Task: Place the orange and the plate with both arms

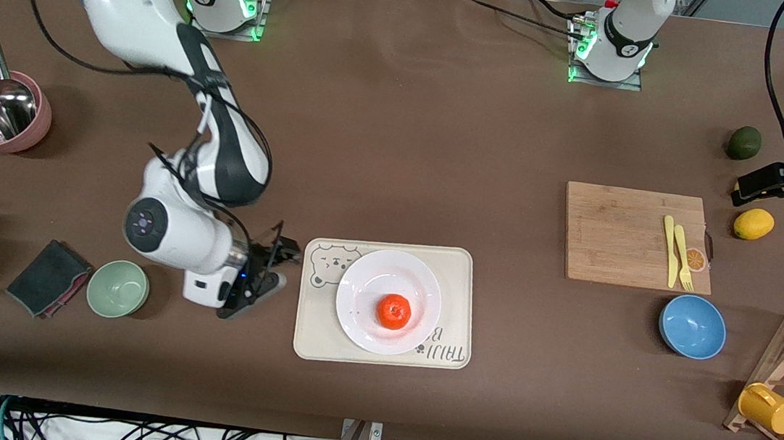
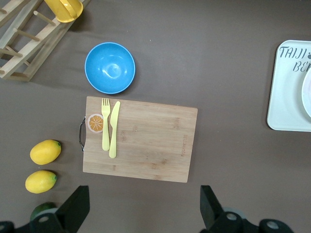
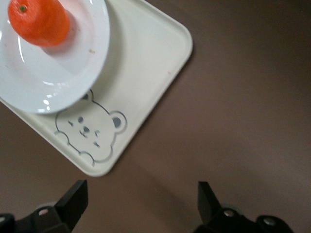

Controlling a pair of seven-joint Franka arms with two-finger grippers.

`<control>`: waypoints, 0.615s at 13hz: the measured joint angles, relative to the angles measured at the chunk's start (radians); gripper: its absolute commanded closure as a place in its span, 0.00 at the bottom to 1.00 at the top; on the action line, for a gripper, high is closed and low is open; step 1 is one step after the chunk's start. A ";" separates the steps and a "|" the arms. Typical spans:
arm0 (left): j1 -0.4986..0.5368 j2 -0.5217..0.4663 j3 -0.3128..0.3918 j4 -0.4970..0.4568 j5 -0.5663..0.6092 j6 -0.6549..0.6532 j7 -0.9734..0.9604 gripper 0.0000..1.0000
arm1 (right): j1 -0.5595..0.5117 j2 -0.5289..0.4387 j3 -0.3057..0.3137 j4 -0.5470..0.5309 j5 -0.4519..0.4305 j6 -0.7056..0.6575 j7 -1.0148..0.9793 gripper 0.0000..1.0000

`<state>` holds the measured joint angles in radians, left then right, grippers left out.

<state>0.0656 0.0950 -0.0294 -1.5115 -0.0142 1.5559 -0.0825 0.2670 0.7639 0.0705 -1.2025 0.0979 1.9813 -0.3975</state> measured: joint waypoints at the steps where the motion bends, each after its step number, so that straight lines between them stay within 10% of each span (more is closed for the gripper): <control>1: 0.000 0.001 0.000 0.000 0.000 0.000 0.000 0.00 | 0.000 -0.054 -0.028 -0.002 -0.040 -0.060 0.000 0.00; 8: 0.000 0.003 0.000 0.004 0.000 0.000 0.000 0.00 | -0.022 -0.410 -0.290 -0.070 -0.061 -0.498 -0.011 0.00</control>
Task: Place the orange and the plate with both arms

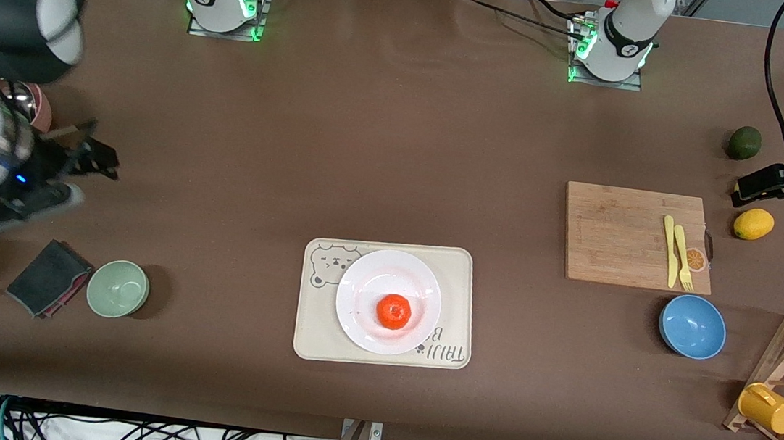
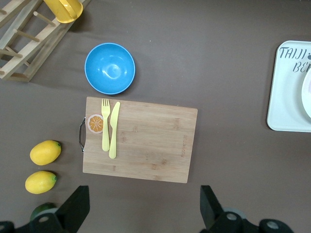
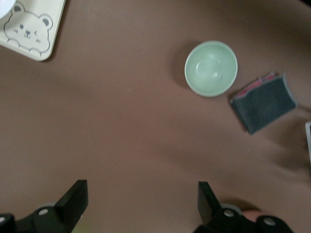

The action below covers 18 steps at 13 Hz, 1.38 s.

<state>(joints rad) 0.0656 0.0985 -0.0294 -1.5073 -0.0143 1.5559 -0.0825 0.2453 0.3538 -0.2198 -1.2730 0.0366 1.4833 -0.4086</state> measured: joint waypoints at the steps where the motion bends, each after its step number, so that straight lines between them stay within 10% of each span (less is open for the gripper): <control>1: 0.000 0.000 0.000 0.000 0.000 0.000 0.000 0.00 | -0.011 -0.054 0.002 -0.071 -0.001 0.000 0.002 0.00; 6: 0.000 0.000 0.000 0.001 0.000 0.000 0.000 0.00 | -0.250 -0.332 0.220 -0.482 -0.041 0.169 0.031 0.00; 18: 0.000 0.000 0.000 0.001 0.000 0.000 0.000 0.00 | -0.240 -0.438 0.198 -0.491 -0.041 0.133 0.270 0.00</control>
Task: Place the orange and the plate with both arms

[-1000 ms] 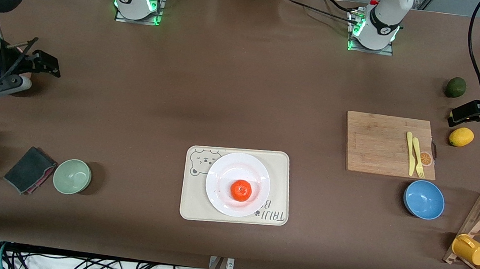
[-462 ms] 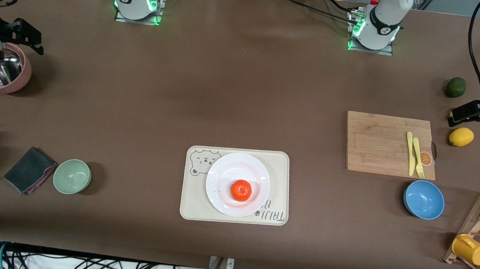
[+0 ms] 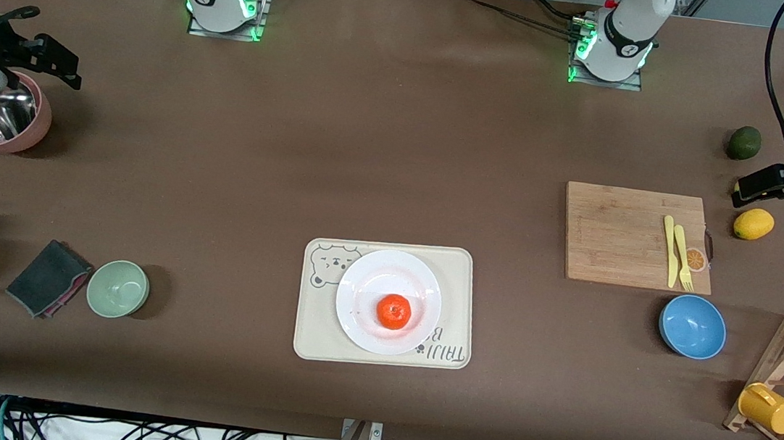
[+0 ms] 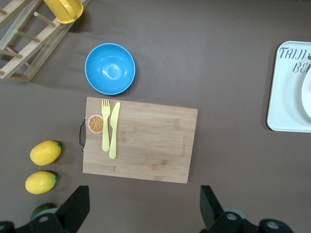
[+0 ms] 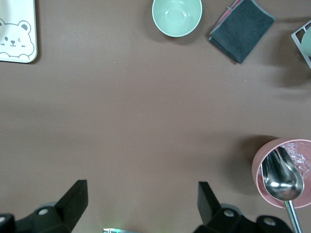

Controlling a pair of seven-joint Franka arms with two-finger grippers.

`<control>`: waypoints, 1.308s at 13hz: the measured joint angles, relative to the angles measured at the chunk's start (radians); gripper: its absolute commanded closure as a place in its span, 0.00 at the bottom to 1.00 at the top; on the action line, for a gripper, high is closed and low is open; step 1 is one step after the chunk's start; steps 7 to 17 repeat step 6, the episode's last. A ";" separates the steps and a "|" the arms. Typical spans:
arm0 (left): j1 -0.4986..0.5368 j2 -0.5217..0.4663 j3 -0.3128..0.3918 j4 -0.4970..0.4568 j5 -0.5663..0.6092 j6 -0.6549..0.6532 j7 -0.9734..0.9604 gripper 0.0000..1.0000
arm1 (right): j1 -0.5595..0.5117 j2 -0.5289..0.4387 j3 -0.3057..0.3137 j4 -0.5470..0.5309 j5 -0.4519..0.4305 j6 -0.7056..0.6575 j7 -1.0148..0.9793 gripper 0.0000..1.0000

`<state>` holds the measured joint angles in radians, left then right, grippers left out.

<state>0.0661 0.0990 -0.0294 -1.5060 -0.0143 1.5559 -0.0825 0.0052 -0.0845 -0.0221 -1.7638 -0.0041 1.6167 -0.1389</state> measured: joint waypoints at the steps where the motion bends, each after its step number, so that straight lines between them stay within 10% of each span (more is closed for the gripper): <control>1: 0.000 0.000 0.000 0.000 0.000 0.000 0.000 0.00 | 0.000 0.000 0.003 0.000 0.000 0.002 0.011 0.00; 17: 0.000 0.000 0.000 0.000 0.000 0.000 0.000 0.00 | 0.000 0.001 0.008 0.000 0.005 0.010 0.063 0.00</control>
